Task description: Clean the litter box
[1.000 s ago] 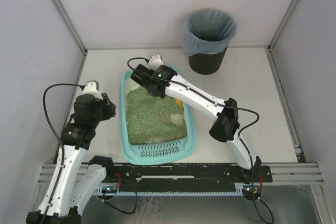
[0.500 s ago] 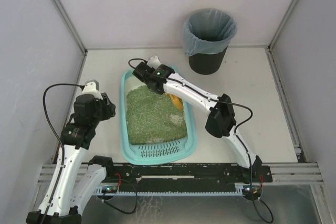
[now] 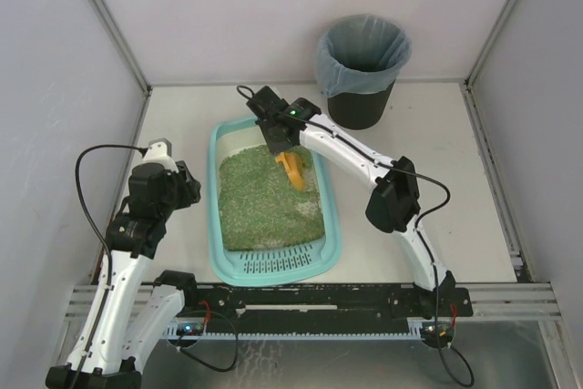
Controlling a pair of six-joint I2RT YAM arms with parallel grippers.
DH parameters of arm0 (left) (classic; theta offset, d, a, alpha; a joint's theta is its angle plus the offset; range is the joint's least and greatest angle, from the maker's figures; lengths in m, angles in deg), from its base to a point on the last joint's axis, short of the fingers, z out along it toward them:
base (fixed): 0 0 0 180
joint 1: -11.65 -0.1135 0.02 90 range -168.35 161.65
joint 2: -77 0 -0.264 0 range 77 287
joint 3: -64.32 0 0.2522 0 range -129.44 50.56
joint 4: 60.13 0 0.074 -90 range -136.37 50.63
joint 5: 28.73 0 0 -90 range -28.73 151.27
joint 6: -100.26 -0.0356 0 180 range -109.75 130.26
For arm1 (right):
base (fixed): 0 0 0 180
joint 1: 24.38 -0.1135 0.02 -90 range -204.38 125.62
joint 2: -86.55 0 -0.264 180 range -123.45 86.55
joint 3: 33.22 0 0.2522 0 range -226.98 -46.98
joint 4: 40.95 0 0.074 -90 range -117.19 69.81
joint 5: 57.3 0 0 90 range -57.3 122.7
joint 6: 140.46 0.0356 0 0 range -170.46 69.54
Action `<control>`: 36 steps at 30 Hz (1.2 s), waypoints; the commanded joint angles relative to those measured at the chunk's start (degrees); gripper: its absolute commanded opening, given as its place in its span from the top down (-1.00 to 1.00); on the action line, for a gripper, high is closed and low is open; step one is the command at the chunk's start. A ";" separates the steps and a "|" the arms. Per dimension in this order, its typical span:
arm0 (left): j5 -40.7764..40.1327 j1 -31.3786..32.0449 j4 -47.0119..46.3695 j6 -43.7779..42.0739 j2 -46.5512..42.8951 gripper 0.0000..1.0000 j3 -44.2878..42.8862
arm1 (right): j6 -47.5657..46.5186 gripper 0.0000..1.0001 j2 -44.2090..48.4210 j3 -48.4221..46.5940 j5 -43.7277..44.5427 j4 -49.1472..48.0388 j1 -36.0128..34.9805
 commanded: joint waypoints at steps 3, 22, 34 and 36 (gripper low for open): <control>0.66 -0.64 -0.96 0.59 -0.09 0.09 0.37 | 4.20 1.00 7.05 3.63 -17.51 -13.38 -1.54; 1.12 -0.65 -1.02 0.48 -0.16 0.09 0.43 | 10.00 1.00 29.30 33.04 -15.50 -30.50 4.35; 1.29 -0.65 -1.08 0.51 -0.18 0.09 0.44 | -14.90 1.00 31.74 34.03 -23.14 -24.89 -1.80; 1.32 -0.66 -1.08 0.46 -0.27 0.09 0.42 | -17.27 1.00 31.82 34.03 -27.36 -23.80 -1.85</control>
